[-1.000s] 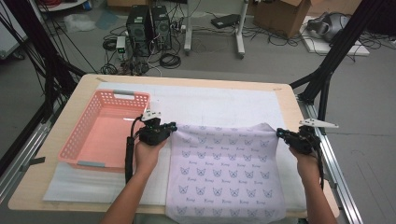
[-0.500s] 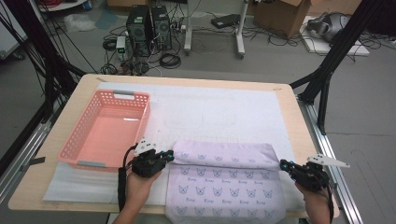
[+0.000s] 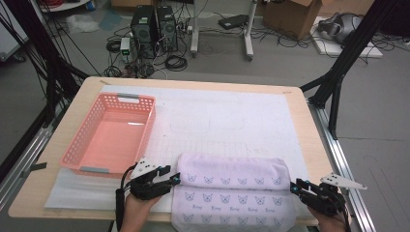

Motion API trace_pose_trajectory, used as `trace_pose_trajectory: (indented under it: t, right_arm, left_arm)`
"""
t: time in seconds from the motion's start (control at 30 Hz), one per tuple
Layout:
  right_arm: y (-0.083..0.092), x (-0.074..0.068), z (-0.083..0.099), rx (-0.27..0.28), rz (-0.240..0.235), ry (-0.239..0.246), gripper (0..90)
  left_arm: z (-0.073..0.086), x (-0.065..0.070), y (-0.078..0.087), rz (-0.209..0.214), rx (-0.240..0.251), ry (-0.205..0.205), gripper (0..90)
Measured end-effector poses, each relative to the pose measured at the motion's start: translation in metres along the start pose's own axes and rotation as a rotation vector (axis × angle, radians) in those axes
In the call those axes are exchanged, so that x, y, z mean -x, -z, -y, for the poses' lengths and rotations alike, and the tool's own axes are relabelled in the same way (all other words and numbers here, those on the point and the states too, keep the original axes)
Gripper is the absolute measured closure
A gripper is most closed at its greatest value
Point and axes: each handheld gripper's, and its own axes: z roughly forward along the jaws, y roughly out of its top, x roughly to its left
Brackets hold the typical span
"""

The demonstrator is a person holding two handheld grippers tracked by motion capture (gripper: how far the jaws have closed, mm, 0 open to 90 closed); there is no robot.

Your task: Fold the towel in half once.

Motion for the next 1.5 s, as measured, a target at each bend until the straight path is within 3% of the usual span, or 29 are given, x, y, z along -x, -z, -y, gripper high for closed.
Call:
trace_pose_trajectory:
  t: [0.1, 0.27, 0.57, 0.7, 0.87, 0.97, 1.0, 1.03, 1.07, 1.13, 1.2, 1.37, 1.5]
  right_arm:
    - [0.0, 0.003, -0.001, 0.009, 0.012, -0.005, 58.3]
    - [-0.005, 0.011, -0.007, 0.018, 0.024, -0.004, 57.0]
    - [-0.02, 0.021, -0.026, 0.033, 0.027, 0.001, 53.5]
    - [-0.032, 0.025, -0.033, 0.018, 0.019, 0.008, 51.6]
    - [-0.055, 0.025, -0.044, -0.005, -0.01, 0.027, 51.6]
    - [-0.071, 0.024, -0.048, -0.036, -0.027, 0.063, 63.0]
    - [-0.076, 0.025, -0.049, -0.052, -0.03, 0.078, 68.3]
    - [-0.079, 0.024, -0.049, -0.071, -0.027, 0.093, 79.8]
    - [-0.081, 0.024, -0.05, -0.081, -0.03, 0.114, 84.9]
    - [-0.078, 0.022, -0.052, -0.056, -0.023, 0.14, 86.1]
    - [-0.07, 0.021, -0.055, -0.011, -0.021, 0.128, 86.1]
    - [-0.053, 0.016, -0.052, 0.045, -0.009, 0.122, 85.9]
    - [-0.032, 0.01, -0.047, 0.14, -0.007, 0.125, 85.4]
  left_arm:
    - [-0.002, -0.002, -0.003, 0.001, 0.0, 0.019, 48.4]
    - [-0.008, -0.004, -0.008, -0.001, 0.022, -0.004, 46.6]
    - [-0.022, -0.012, -0.028, 0.009, 0.003, 0.004, 44.4]
    - [-0.025, -0.019, -0.038, -0.002, -0.015, 0.018, 43.6]
    - [-0.029, -0.021, -0.055, -0.003, -0.102, 0.017, 43.2]
    - [-0.031, -0.021, -0.061, -0.005, -0.109, 0.013, 46.5]
    - [-0.032, -0.02, -0.062, -0.003, -0.129, 0.001, 53.1]
    - [-0.032, -0.018, -0.064, -0.005, -0.139, -0.017, 62.7]
    - [-0.032, -0.016, -0.063, -0.01, -0.134, -0.039, 73.6]
    - [-0.034, -0.014, -0.06, -0.026, -0.09, -0.064, 81.4]
    - [-0.036, -0.013, -0.054, -0.018, -0.034, -0.053, 81.8]
    - [-0.035, -0.003, -0.036, 0.022, 0.051, -0.06, 80.9]
    - [-0.03, 0.005, -0.018, 0.029, 0.118, -0.073, 79.3]
